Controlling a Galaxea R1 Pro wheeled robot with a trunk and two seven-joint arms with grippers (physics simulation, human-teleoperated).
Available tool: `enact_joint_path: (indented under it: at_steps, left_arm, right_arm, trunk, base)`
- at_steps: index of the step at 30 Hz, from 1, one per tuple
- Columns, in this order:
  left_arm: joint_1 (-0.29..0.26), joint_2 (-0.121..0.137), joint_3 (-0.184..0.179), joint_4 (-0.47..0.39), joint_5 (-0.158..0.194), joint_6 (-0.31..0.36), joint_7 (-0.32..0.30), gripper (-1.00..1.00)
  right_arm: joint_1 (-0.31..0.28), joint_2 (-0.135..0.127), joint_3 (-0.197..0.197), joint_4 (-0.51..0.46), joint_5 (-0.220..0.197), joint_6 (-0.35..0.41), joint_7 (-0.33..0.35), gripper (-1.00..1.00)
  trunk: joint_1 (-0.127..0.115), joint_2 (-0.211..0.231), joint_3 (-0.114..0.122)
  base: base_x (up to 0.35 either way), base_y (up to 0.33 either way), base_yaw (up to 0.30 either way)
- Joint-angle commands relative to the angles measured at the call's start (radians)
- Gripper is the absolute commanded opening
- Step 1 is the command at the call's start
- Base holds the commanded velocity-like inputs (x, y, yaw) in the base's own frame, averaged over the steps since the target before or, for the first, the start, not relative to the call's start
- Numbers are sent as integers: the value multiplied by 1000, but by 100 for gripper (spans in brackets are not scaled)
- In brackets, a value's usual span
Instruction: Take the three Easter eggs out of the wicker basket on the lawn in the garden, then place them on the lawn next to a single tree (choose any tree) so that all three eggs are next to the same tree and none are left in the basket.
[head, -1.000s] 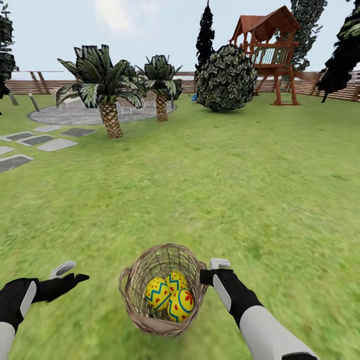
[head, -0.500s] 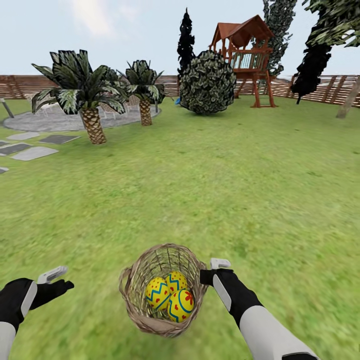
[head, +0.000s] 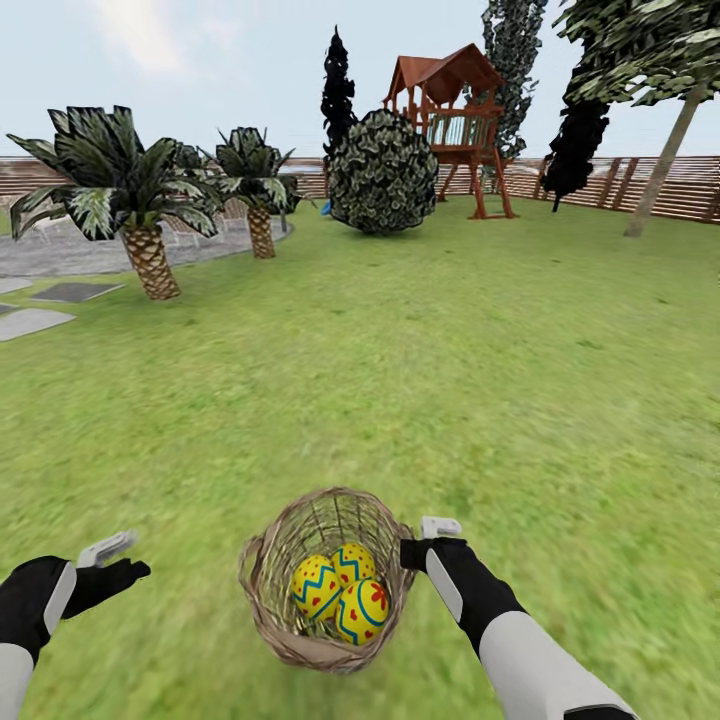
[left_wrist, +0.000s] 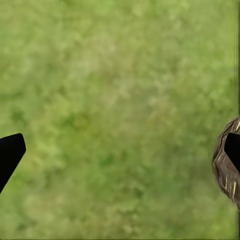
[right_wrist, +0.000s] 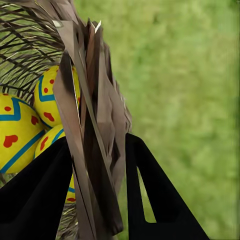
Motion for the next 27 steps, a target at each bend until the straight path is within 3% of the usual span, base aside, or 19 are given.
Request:
enact_joint_path:
  at_steps: [1,13,27]
  left_arm:
    - [-1,0,3,-1,-1,5,-4,100]
    - [-1,0,3,-1,-1,5,-7,100]
    - [-1,-1,4,-1,1,5,-15,100]
  right_arm:
    - [-1,0,3,-2,-19,2,-8,-100]
    - [-1,0,3,-2,-19,2,-8,-100]
    - [-1,0,3,-2,-19,2,-8,-100]
  trunk:
    - [0,0,-1]
    - [0,0,3]
    - [-46,84,46]
  base:
    - [317,0,-13]
    - [319,0,-48]
    - [15,0,-61]
